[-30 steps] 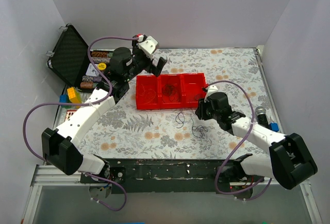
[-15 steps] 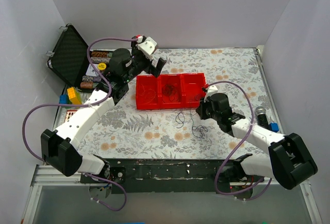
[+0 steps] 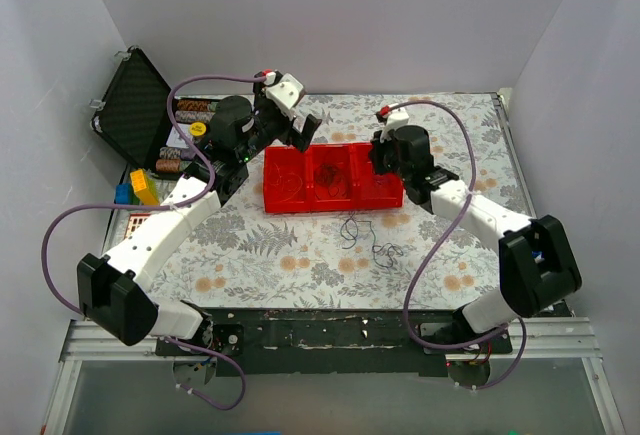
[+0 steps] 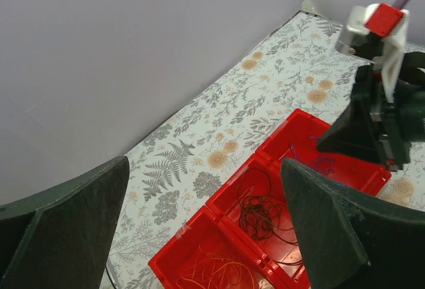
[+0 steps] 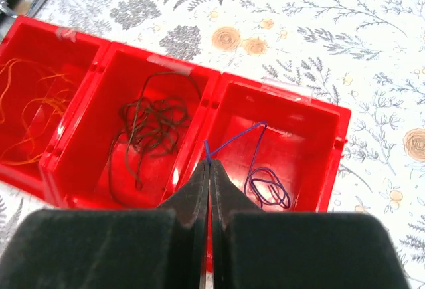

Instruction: Untangle the cables

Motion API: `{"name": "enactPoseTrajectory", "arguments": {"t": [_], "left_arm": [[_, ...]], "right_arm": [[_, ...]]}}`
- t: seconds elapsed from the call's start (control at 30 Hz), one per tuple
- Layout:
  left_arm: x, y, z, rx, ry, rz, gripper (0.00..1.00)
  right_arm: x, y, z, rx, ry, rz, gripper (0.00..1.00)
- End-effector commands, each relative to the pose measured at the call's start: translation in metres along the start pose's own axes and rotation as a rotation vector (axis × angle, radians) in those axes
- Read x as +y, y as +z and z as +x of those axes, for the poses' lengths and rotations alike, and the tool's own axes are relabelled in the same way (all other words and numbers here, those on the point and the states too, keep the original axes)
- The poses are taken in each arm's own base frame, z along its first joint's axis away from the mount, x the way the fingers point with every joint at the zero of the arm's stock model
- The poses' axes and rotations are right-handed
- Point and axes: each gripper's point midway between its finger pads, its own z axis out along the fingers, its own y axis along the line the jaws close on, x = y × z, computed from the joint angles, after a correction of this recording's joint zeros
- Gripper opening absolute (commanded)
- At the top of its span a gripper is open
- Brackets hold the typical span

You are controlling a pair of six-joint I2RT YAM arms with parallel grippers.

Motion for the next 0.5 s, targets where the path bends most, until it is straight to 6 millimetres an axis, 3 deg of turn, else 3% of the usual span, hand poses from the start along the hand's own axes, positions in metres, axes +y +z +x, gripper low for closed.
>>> {"name": "enactPoseTrajectory", "arguments": {"t": [0.0, 0.33, 0.47], "left_arm": [[0.0, -0.013, -0.022, -0.044, 0.004, 0.004, 0.98], [-0.001, -0.016, -0.019, -0.041, 0.021, 0.007, 0.98], [0.0, -0.017, -0.021, -0.045, 0.025, 0.005, 0.98]], "right_arm": [[-0.012, 0.027, -0.002, 0.032, -0.031, 0.044, 0.01], [-0.037, 0.048, 0.065, 0.234, 0.008, 0.159, 0.01], [-0.03, 0.046, 0.056, 0.214, 0.05, 0.134, 0.03]]}}
